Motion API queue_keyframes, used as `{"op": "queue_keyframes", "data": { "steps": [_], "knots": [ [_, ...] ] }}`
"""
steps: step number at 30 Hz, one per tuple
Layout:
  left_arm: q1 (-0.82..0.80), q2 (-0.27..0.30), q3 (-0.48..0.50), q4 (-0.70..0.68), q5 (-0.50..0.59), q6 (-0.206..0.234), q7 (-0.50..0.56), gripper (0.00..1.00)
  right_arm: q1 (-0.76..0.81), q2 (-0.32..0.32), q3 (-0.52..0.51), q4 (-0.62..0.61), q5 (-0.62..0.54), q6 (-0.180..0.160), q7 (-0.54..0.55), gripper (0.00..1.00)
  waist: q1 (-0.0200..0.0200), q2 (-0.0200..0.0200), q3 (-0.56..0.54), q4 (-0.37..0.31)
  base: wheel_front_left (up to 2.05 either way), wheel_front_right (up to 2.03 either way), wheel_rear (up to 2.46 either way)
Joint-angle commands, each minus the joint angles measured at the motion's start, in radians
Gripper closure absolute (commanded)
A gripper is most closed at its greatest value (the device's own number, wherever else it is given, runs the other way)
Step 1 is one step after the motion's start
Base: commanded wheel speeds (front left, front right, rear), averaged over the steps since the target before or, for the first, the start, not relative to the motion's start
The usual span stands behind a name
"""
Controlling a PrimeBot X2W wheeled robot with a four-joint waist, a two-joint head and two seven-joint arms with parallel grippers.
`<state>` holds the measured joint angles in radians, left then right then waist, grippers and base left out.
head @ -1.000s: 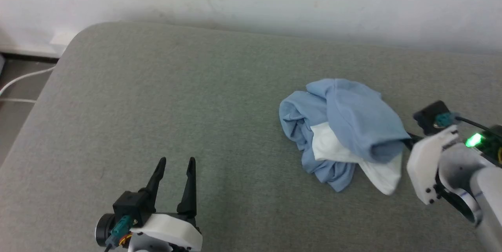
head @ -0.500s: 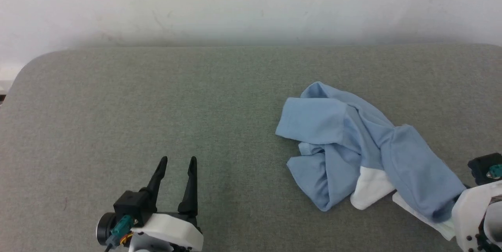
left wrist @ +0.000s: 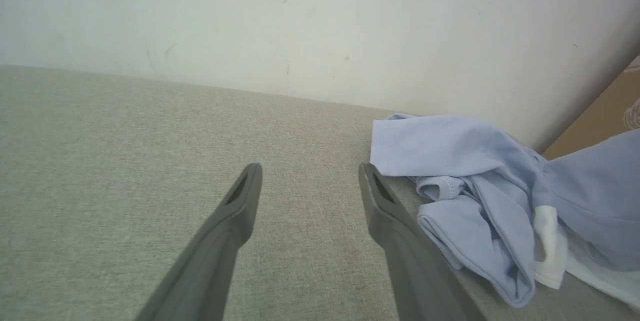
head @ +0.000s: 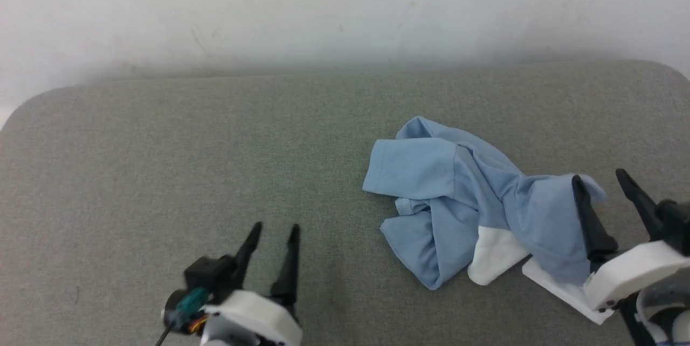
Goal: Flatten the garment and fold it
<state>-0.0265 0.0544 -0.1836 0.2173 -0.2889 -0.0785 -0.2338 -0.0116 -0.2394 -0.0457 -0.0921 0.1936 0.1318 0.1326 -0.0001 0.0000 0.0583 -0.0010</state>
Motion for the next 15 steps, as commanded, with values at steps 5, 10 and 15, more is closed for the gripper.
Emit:
{"op": "queue_keyframes", "data": {
  "steps": [5, 10, 15],
  "knots": [
    [-0.115, -0.004, -0.076, 0.022, -0.031, -0.012, 0.156, 0.00, 0.042, 0.106, -0.046, -0.008, -0.067, -0.001, -0.121, 0.00, 0.0001, 0.0000, 0.047, -0.028, 0.00, 0.00, 0.00],
    [-0.281, -0.004, -0.141, 0.057, -0.024, -0.002, 0.359, 0.00, 0.035, 0.138, -0.058, -0.016, -0.110, -0.001, -0.168, 0.00, 0.0001, 0.0000, 0.118, -0.060, 0.00, 0.00, 0.00],
    [-0.460, -0.004, -0.187, 0.139, -0.036, 0.033, 0.545, 0.00, 0.014, 0.155, -0.091, -0.019, -0.134, -0.001, -0.189, 0.00, 0.0001, 0.0000, 0.178, -0.088, 0.00, 0.00, 0.00]
  ]
}}
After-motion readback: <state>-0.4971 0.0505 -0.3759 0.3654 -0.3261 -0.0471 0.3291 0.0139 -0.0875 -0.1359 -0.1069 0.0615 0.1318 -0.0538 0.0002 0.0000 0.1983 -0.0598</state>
